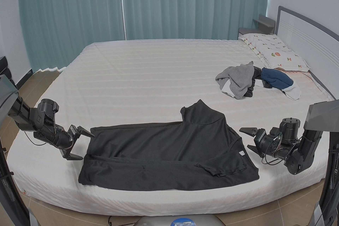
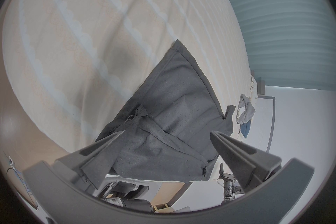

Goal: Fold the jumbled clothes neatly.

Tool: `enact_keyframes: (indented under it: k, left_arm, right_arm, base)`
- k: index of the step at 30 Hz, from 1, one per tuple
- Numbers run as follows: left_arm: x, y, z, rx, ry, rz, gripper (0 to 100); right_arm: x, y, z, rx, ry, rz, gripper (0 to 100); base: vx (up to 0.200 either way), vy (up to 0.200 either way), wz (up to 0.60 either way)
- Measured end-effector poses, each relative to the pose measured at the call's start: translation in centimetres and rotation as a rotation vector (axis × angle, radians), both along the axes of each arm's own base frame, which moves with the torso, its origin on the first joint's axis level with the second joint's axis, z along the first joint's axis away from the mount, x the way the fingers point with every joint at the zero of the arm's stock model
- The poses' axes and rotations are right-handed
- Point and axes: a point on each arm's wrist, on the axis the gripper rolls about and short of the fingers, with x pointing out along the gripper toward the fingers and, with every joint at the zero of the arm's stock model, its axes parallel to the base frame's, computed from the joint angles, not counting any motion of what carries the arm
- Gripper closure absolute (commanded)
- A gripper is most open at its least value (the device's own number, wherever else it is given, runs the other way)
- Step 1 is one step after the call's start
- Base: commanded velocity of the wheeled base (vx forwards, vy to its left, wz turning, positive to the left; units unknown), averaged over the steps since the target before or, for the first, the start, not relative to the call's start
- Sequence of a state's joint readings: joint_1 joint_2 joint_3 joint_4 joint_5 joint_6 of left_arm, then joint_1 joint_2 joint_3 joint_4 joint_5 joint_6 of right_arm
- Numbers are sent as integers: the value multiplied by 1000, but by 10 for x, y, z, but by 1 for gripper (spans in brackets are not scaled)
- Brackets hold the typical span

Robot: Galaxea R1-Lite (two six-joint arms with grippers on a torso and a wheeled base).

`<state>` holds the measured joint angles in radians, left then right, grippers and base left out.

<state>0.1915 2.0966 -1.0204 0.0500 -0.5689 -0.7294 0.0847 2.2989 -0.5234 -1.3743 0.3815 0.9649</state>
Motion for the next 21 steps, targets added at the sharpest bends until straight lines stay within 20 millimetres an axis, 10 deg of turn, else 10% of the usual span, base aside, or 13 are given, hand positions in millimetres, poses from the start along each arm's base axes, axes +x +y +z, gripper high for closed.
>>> enact_keyframes:
  k: [21]
  left_arm:
    - [39,1,27,36,-182,-12,0]
  right_arm:
    - [-3,0,-2,6,19,-3,0]
  base:
    - [19,0,0]
